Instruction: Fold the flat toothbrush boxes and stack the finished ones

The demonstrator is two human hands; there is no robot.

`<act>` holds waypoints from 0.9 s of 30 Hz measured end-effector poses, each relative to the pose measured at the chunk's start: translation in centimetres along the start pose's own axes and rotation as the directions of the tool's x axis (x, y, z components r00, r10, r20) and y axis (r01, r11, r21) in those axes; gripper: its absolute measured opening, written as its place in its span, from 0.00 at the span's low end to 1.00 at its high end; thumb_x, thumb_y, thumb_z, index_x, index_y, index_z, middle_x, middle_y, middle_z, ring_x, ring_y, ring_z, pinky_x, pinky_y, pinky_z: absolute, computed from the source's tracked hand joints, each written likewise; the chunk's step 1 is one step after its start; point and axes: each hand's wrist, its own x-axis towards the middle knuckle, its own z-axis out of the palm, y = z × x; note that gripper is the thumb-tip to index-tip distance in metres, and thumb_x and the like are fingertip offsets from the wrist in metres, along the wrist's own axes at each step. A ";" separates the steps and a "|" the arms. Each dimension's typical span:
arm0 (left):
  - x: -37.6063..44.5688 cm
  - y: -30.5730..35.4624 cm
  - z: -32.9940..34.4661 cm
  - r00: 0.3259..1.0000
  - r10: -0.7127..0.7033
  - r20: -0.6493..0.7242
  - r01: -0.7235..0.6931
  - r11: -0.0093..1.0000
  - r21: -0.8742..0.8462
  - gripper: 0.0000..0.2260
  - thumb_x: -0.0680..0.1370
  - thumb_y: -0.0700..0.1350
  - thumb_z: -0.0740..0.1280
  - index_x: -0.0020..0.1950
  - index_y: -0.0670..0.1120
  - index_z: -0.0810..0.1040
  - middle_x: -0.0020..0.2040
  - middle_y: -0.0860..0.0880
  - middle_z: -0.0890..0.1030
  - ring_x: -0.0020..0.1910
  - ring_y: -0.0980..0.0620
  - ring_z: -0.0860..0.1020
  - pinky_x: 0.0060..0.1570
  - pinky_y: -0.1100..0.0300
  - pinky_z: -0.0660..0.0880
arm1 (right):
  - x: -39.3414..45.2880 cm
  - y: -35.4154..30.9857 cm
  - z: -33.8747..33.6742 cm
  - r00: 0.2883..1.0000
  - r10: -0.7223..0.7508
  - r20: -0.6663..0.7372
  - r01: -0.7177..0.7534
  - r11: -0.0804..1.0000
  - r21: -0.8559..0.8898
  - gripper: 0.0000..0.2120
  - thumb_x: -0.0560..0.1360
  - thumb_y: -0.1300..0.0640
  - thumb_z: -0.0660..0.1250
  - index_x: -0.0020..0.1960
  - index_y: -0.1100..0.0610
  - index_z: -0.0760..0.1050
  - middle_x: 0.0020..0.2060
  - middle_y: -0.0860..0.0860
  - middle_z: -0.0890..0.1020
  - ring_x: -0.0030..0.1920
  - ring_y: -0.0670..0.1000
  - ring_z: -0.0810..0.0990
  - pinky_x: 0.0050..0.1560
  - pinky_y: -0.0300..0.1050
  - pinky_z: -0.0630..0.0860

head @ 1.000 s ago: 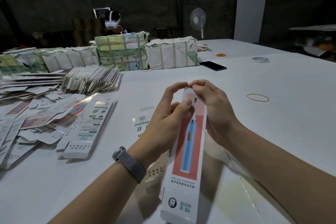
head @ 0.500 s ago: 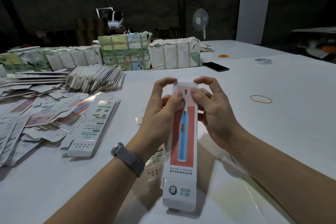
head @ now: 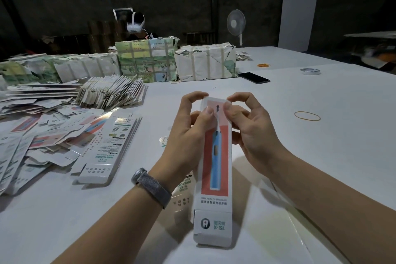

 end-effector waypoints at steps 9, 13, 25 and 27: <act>0.3 -0.2 0.2 0.988 -0.021 -0.152 0.009 0.997 -0.080 0.07 0.83 0.50 0.63 0.60 0.59 0.71 0.41 0.48 0.84 0.36 0.51 0.85 0.35 0.59 0.80 | 0.0 0.6 -0.1 0.996 -0.062 0.062 0.074 0.975 -0.210 0.13 0.74 0.43 0.68 0.57 0.37 0.73 0.47 0.51 0.83 0.43 0.55 0.83 0.39 0.43 0.78; 0.8 -0.3 -0.5 0.973 -0.066 -0.219 0.041 0.992 -0.115 0.06 0.84 0.50 0.63 0.58 0.60 0.71 0.40 0.51 0.85 0.36 0.50 0.85 0.34 0.56 0.81 | -0.4 1.0 0.2 0.981 -0.065 0.183 0.141 0.884 -0.446 0.25 0.71 0.40 0.68 0.67 0.35 0.66 0.48 0.38 0.80 0.43 0.49 0.85 0.39 0.42 0.83; 0.2 0.9 -0.5 0.997 0.044 -0.062 -0.045 0.999 -0.018 0.09 0.84 0.52 0.59 0.64 0.60 0.68 0.40 0.50 0.85 0.35 0.50 0.82 0.29 0.54 0.74 | -1.1 -2.4 -0.8 0.968 0.119 0.223 0.056 0.758 -0.650 0.36 0.66 0.37 0.73 0.71 0.37 0.67 0.41 0.35 0.77 0.41 0.38 0.81 0.35 0.28 0.74; 0.4 0.2 -1.1 0.998 0.051 -0.022 -0.051 0.998 -0.023 0.10 0.81 0.60 0.63 0.61 0.64 0.71 0.34 0.50 0.80 0.31 0.51 0.77 0.25 0.58 0.71 | -1.4 -3.6 -2.6 0.981 0.114 0.160 0.020 0.753 -0.658 0.39 0.67 0.38 0.71 0.75 0.40 0.64 0.44 0.37 0.76 0.37 0.37 0.78 0.34 0.29 0.73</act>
